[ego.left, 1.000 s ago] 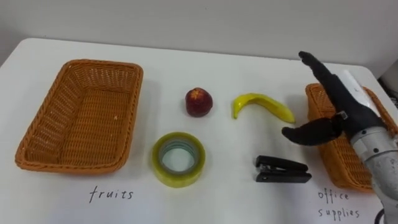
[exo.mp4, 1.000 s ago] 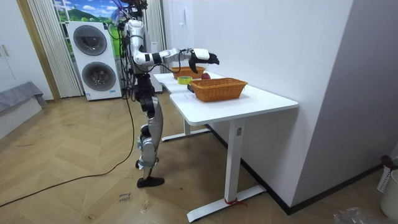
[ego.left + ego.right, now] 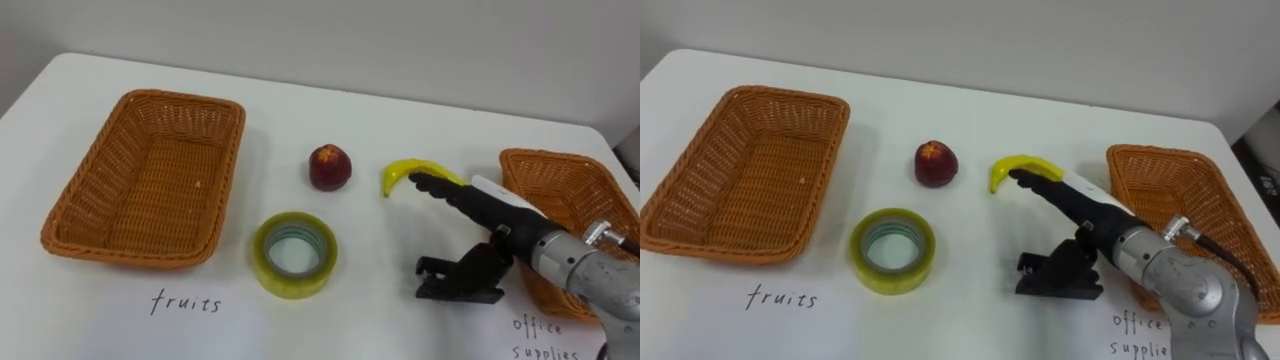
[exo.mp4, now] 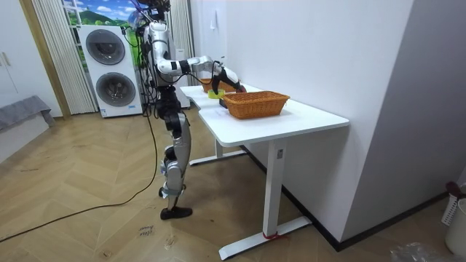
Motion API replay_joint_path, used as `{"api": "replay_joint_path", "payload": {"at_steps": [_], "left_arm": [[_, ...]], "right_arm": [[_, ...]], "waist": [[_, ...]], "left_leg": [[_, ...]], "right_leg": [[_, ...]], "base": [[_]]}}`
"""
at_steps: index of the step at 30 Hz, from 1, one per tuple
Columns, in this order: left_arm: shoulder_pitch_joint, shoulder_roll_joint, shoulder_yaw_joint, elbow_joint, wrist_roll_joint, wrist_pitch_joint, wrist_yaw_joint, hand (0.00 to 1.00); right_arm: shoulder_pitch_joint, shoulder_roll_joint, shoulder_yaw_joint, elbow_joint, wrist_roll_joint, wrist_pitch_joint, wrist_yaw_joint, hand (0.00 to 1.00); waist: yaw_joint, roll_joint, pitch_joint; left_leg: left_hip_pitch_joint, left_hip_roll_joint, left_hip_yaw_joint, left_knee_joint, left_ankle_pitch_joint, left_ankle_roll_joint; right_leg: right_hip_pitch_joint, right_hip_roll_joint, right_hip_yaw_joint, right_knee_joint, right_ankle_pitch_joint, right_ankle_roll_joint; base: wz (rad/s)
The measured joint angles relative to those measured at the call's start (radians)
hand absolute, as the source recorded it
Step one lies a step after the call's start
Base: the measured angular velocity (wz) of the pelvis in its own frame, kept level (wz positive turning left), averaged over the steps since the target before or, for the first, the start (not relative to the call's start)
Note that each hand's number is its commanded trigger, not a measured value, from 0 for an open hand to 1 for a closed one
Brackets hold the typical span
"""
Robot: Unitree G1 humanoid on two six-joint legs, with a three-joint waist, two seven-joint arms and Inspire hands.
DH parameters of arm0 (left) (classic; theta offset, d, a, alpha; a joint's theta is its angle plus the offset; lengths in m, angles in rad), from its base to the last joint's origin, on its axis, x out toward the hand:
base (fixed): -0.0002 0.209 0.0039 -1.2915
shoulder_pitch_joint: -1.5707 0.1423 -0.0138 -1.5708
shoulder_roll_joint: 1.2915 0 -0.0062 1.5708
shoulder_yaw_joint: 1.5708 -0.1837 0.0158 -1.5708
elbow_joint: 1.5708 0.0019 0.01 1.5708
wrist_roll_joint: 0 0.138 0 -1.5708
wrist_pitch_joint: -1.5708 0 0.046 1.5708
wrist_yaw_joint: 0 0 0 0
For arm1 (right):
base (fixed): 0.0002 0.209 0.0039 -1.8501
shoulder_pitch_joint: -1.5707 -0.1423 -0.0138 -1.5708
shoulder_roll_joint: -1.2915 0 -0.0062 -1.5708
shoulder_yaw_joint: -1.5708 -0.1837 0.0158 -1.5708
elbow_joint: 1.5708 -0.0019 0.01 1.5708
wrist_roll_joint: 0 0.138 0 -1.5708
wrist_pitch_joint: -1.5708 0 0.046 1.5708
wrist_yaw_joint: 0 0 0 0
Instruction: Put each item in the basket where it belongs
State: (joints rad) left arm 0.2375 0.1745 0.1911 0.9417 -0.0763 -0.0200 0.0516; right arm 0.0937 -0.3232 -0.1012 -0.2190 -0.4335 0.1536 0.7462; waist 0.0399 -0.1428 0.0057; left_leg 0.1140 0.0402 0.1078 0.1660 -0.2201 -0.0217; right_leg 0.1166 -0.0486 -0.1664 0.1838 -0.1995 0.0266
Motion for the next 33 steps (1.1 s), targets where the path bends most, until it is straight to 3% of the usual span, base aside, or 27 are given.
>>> {"api": "replay_joint_path", "payload": {"at_steps": [10,17,25,33], "left_arm": [[0.000,0.002,0.000,0.000,0.002,0.016,-0.002,0.00],[0.003,0.006,0.000,0.001,0.002,0.016,-0.001,0.00],[-0.002,0.016,0.000,0.001,0.002,0.016,-0.001,0.00],[-0.001,0.018,-0.022,0.002,-0.001,0.016,0.002,0.00]], "right_arm": [[0.000,-0.001,0.000,-0.027,-0.003,0.014,0.054,0.00],[0.000,-0.002,0.000,-0.027,-0.089,0.022,0.065,0.00],[0.000,-0.005,0.000,-0.027,-0.156,0.023,0.064,0.00],[0.001,-0.005,0.001,-0.013,-0.201,0.022,0.063,0.00]], "waist": [[0.001,-0.002,-0.0016],[0.002,-0.013,-0.0071],[-0.002,-0.032,0.0018],[-0.004,-0.030,0.0034]], "left_leg": [[0.000,0.000,0.000,0.000,0.000,0.000],[0.000,0.000,-0.003,0.000,0.000,0.000],[-0.005,0.000,-0.004,0.002,0.000,0.000],[-0.016,0.000,-0.005,0.006,0.000,0.000]], "right_leg": [[0.000,0.000,0.000,0.000,0.000,0.000],[-0.001,0.000,0.001,0.000,0.000,0.000],[-0.004,-0.001,0.000,0.000,0.000,-0.001],[-0.013,-0.001,-0.001,-0.001,0.001,-0.001]], "base": [[0.00],[0.00],[0.00],[0.00]]}}
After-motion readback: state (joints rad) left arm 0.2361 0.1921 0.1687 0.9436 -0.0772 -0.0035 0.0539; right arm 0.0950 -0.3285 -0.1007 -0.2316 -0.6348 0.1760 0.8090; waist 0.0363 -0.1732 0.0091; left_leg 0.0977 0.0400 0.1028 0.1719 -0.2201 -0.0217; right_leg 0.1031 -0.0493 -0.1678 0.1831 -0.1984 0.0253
